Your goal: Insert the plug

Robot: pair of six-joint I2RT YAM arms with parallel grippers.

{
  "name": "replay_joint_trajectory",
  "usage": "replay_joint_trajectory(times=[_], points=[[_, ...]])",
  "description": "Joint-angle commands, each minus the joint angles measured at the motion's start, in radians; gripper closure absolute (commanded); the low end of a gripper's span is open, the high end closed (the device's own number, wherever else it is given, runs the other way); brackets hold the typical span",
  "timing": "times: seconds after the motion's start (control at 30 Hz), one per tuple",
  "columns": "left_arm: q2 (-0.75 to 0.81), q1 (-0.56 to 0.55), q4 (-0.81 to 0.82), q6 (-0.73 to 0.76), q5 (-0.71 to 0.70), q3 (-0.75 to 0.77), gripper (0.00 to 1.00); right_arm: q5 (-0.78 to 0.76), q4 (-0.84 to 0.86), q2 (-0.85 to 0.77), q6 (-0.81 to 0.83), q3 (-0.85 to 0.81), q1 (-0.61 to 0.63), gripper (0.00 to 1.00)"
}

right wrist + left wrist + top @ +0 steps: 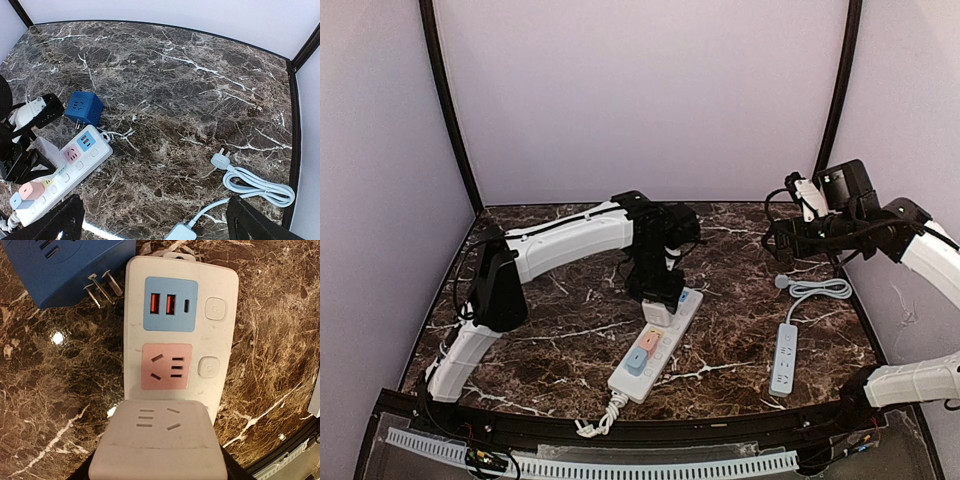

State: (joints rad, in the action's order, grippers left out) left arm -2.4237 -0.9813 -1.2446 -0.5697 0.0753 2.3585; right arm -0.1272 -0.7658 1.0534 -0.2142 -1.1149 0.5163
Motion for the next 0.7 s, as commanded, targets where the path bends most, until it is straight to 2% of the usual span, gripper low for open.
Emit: replay_joint_trajectory(times=[0.0,0.67], points=[[-0.038,-0.025,-0.047,-0.021,-0.005,0.013,0.99,0.002,-0.008,-0.016,-0.002,0.012,-0.006,0.01],[-0.113,-0.059,-0.079,-0.010,-0.063,0.074,0.99,-0.002,-0.026,-0.014,0.013,0.001,-0.006,0.01]])
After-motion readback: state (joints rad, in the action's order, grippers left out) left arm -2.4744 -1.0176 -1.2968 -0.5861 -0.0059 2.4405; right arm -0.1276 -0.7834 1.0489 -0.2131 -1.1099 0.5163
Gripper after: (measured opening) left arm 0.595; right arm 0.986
